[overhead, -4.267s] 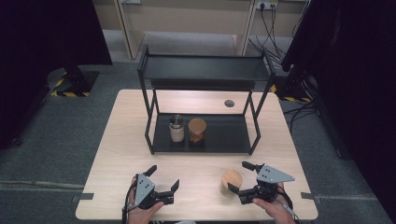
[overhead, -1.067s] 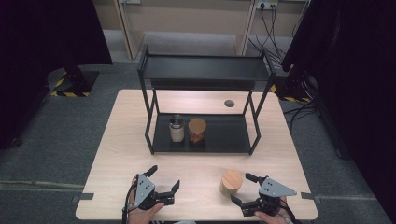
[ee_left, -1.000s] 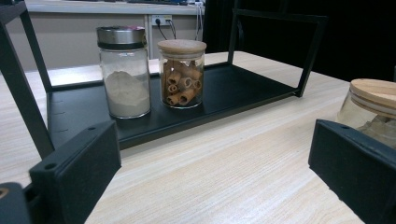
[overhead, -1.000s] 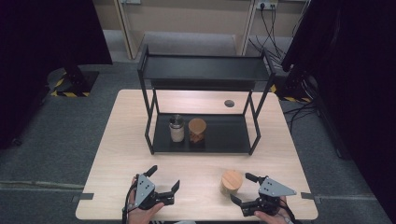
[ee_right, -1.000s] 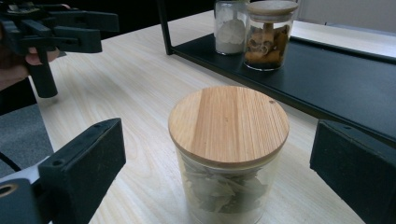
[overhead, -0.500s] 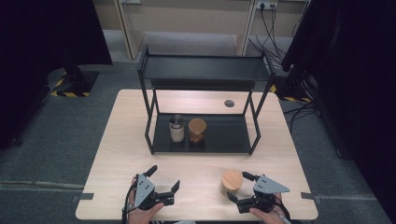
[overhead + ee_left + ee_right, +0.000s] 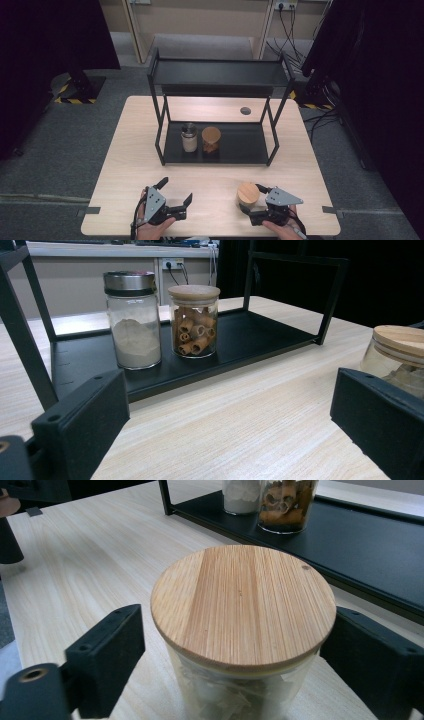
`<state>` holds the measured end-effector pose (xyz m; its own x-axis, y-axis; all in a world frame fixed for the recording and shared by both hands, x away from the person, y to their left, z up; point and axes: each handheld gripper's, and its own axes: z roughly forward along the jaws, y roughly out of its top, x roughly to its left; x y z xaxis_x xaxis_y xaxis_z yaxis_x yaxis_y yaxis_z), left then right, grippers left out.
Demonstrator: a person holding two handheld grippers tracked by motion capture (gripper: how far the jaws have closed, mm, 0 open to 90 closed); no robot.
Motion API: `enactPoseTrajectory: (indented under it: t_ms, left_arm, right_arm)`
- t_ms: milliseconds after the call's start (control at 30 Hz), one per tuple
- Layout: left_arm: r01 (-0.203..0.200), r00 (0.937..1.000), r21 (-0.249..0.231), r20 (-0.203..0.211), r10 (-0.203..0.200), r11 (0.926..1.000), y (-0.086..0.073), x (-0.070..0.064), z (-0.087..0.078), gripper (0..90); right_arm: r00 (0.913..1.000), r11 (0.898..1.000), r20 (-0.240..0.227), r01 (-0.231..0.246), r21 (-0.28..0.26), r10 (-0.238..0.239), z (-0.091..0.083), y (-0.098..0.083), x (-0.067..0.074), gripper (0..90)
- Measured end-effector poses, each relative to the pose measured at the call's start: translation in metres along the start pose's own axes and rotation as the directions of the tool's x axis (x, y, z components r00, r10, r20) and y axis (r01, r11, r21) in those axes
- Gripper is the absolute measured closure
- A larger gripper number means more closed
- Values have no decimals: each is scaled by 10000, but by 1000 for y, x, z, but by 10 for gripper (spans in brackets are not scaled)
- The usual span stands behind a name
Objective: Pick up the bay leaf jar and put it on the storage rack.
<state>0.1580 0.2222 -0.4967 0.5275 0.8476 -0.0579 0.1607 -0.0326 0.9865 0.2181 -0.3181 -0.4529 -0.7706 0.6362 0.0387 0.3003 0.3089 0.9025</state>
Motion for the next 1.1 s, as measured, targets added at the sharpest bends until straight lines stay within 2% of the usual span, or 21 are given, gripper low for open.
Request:
enactPoseTrajectory:
  t_ms: [200, 300, 433, 600, 1100]
  left_arm:
    - [6, 10000, 15, 5, -6, 10000, 0, 0, 0, 13]
    - [11, 10000, 24, 3, -11, 10000, 0, 0, 0, 13]
    - [8, 10000, 23, 6, -8, 10000, 0, 0, 1, 13]
    - [33, 10000, 68, 6, -33, 10000, -1, 0, 1, 13]
    - [57, 10000, 71, -28, -57, 10000, -1, 0, 1, 13]
  right_arm:
    - [9996, 9997, -82, -253, 49, 253, 5, -1, -4, 235]
    - [10000, 10000, 90, -30, -3, 30, 3, 0, -1, 250]
    - [9999, 9998, 91, -121, -178, 123, 0, 1, 0, 252]
    - [9998, 9986, 193, 12, -528, -1, -6, 6, 1, 252]
    - [9992, 9982, 386, 151, -581, -128, -1, 29, -9, 252]
